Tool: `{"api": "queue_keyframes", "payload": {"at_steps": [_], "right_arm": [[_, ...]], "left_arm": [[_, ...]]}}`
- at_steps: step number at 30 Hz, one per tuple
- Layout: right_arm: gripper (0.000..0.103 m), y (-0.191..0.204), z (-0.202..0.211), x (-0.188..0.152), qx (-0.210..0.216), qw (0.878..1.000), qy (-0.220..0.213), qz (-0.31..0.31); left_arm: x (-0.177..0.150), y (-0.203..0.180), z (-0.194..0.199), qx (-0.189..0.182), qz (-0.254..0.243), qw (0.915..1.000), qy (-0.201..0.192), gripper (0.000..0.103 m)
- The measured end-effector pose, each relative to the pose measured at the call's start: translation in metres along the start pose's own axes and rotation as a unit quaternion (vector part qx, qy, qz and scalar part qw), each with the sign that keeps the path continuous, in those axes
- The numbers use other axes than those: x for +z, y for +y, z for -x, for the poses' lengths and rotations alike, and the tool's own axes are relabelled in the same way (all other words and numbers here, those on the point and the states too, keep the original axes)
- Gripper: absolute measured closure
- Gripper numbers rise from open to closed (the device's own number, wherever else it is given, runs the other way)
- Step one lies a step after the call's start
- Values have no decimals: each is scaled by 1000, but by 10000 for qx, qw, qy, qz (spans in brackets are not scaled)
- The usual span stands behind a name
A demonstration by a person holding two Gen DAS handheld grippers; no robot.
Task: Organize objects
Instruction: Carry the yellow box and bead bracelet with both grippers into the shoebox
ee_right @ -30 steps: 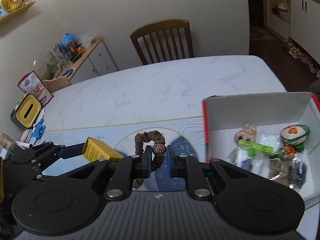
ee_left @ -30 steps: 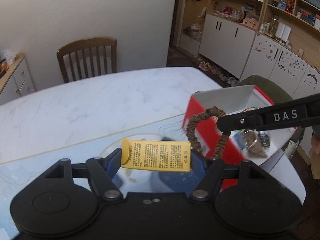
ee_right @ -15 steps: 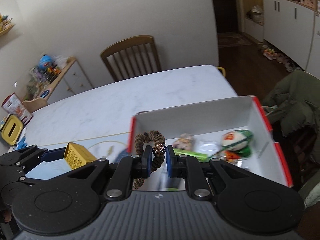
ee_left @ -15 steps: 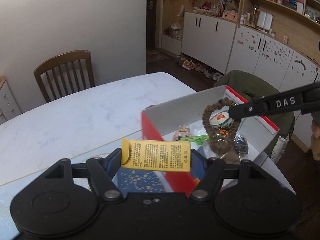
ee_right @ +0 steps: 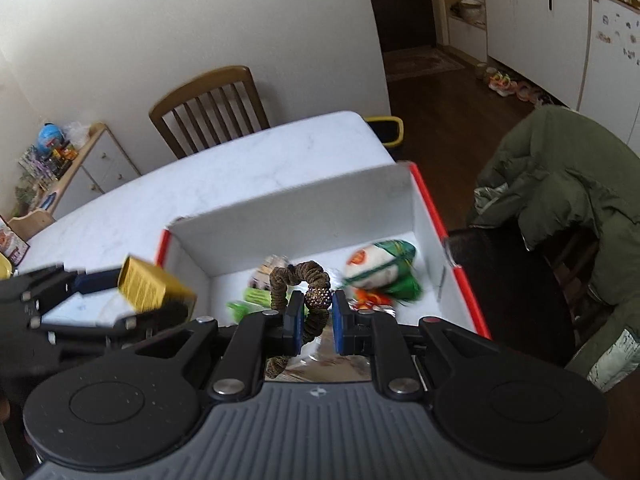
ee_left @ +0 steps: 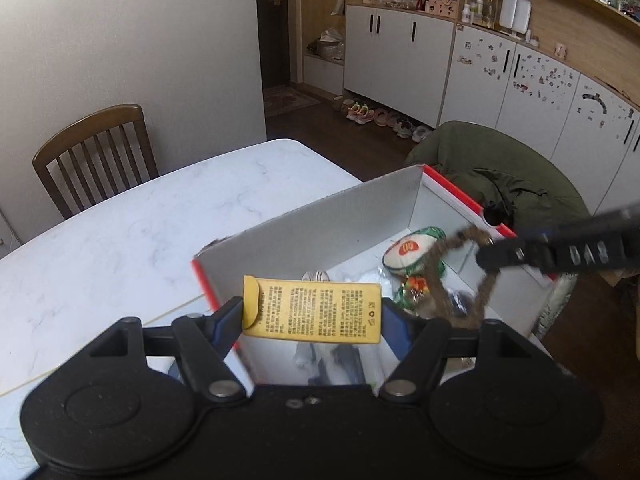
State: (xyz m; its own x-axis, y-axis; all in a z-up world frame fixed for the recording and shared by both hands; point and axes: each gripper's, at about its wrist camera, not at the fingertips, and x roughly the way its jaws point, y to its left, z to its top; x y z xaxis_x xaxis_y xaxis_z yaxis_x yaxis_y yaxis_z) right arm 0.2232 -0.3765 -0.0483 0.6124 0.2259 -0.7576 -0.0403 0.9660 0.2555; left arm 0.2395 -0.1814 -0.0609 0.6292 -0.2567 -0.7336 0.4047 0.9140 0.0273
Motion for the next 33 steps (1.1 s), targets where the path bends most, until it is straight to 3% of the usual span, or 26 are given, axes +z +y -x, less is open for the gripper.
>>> {"api": "queue_keyframes", "payload": {"at_steps": [14,33], "right_arm": [[89,-11,-26,-13,324,9986,397,150],[89,-8,-59,-28,305,9943,746,697]], "left_arm": [[24,-19,-80,119,-23,9979,631,33],[35,-31,-139,149,51,9927,1199,33]]}}
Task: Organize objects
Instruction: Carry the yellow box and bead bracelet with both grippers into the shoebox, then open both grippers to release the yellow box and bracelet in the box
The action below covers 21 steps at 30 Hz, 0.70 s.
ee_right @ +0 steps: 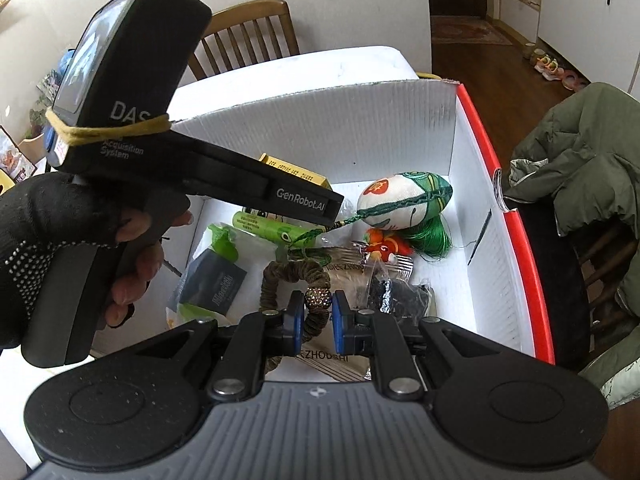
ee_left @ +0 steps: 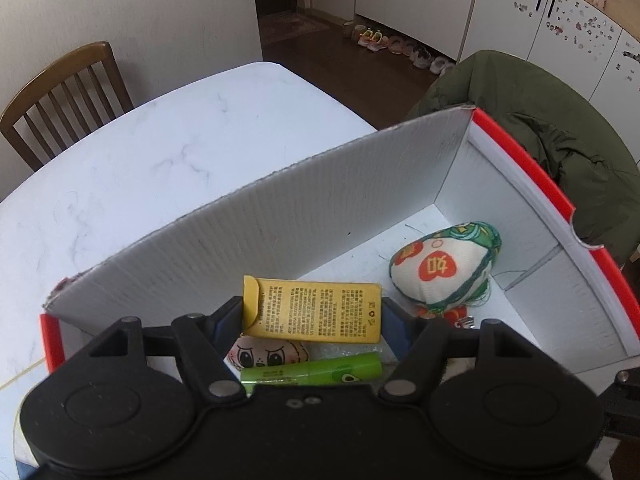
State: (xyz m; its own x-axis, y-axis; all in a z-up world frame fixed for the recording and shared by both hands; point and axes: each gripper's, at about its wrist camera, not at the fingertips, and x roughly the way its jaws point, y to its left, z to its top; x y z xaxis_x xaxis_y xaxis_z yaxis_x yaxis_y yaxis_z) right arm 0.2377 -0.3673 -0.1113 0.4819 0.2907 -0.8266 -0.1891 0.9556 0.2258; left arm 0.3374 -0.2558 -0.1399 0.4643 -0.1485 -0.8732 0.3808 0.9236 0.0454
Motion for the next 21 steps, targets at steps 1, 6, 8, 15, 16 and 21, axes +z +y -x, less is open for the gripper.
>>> {"api": "queue_keyframes", "payload": {"at_steps": [1,6,8,15,16,21], "right_arm": [[89,-1,-1,0,8,10000,20,-1],[89,-5,-4,1,4,10000,42,-2],[89,-7,-4,2,33,10000,48,-4],[88,-12,-1,5,90,9999,-6,-54],[88,-12,-1,5,101,9999,-6,-61],[88,-15,1,6,151,9998,-35,-124]], "left_arm": [[2,-1,-1,7,-29,10000,5,33],[2,-7,-1,94,-183,9998,-15,33],[1,-10,-1,127,-249,9996,-25,32],[-2,-9,-4,90,-213,9997,48,29],[-2,-9,-4,77,-205,9997,52,28],[-7,-9,2,52,-162,9999,-14,22]]}}
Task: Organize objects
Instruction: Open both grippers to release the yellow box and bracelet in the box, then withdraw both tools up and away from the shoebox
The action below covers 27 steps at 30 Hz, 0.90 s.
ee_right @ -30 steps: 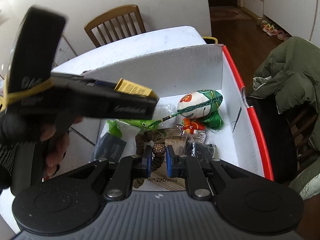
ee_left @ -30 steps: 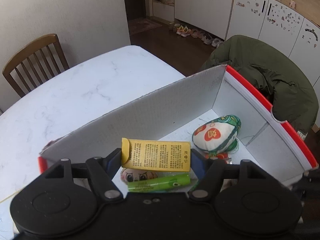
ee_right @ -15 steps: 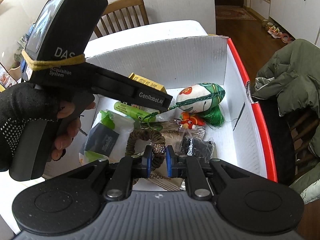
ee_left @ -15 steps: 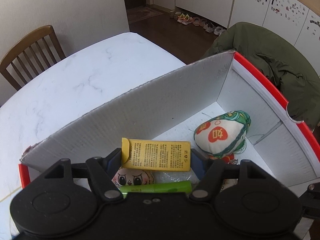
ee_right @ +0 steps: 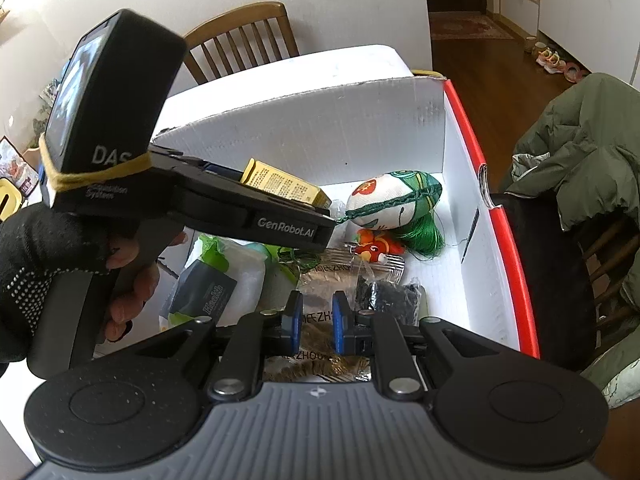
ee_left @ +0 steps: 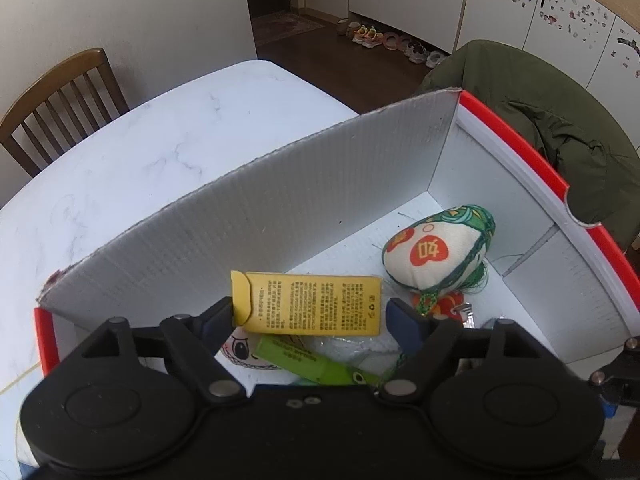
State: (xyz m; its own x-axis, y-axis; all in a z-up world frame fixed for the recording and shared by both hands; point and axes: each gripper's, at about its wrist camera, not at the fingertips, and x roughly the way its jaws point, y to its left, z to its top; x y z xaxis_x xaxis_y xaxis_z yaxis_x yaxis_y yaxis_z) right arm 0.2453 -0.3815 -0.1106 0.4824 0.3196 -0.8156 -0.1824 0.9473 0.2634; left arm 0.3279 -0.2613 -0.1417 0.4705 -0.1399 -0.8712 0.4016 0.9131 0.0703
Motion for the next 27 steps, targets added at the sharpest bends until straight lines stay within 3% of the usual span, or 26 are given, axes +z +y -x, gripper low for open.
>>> {"api": "queue_keyframes", "payload": {"at_steps": [15,27], "right_arm": [[86,17,31,-6,-3,9994,-336,102],[73,46,70,-19,-13,9960,-878,141]], "left_arm": [[-22,13,64,-139,212,9973,-692,16],[-64,27,142,-335,131,9885,-1467,11]]}}
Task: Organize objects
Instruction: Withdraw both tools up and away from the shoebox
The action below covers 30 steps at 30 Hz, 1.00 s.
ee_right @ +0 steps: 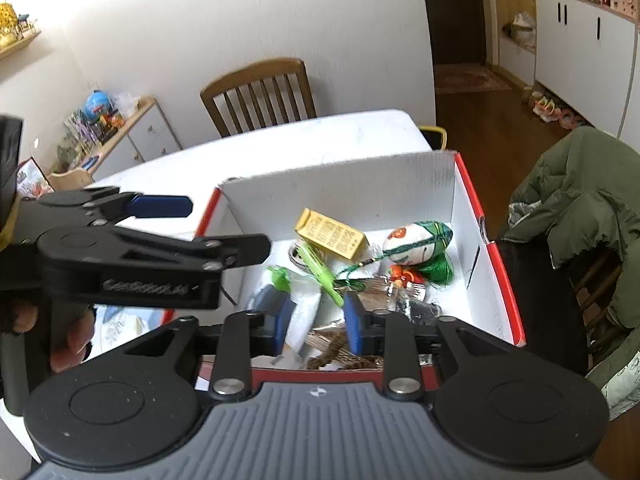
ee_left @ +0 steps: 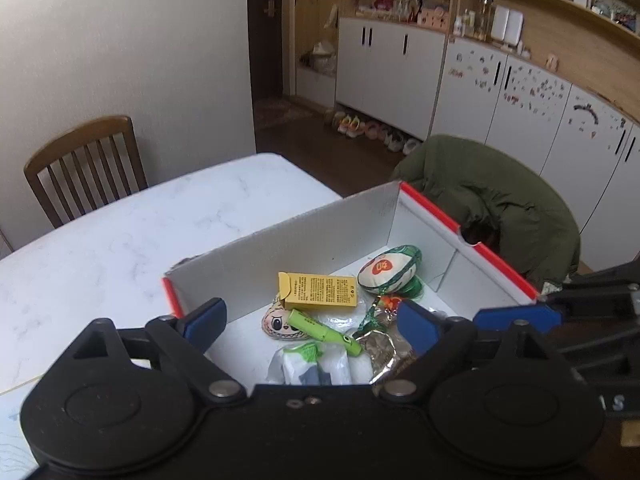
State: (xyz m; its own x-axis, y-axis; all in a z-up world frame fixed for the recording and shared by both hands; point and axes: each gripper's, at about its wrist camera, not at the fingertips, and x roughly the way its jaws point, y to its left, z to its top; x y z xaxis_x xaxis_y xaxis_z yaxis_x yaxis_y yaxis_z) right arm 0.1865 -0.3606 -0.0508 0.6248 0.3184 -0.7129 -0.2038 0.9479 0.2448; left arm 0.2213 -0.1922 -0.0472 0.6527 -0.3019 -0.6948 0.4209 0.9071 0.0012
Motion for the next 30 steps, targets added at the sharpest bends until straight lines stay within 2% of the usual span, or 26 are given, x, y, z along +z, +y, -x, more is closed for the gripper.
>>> {"api": "queue_keyframes", "payload": {"at_steps": [3,7,17,21,25,30], "right_arm": [[70,10,10,-4,-3,9999,-102,-16],[56,22,22,-9,-49,9996,-282,-29],[49,42,44,-24,-195,9975,-656,-175],[34,49,52,-31,-222,9958,-862,-231],[24,60,61,-38,-305,9933,-1106,-153],[18,70,71,-46,-377,9898,-1363,-184]], "left_arm": [[-6,6,19,-41,50,9999,-129,10],[-14,15,39,-51,97,9996,-257,9],[-34,36,77,-134,178,9986,-487,1],[-44,43,84,-145,260,9982,-515,1],[-53,50,90,-221,351,9979,-498,1],[-63,56,97,-295,375,9976,-505,1]]}}
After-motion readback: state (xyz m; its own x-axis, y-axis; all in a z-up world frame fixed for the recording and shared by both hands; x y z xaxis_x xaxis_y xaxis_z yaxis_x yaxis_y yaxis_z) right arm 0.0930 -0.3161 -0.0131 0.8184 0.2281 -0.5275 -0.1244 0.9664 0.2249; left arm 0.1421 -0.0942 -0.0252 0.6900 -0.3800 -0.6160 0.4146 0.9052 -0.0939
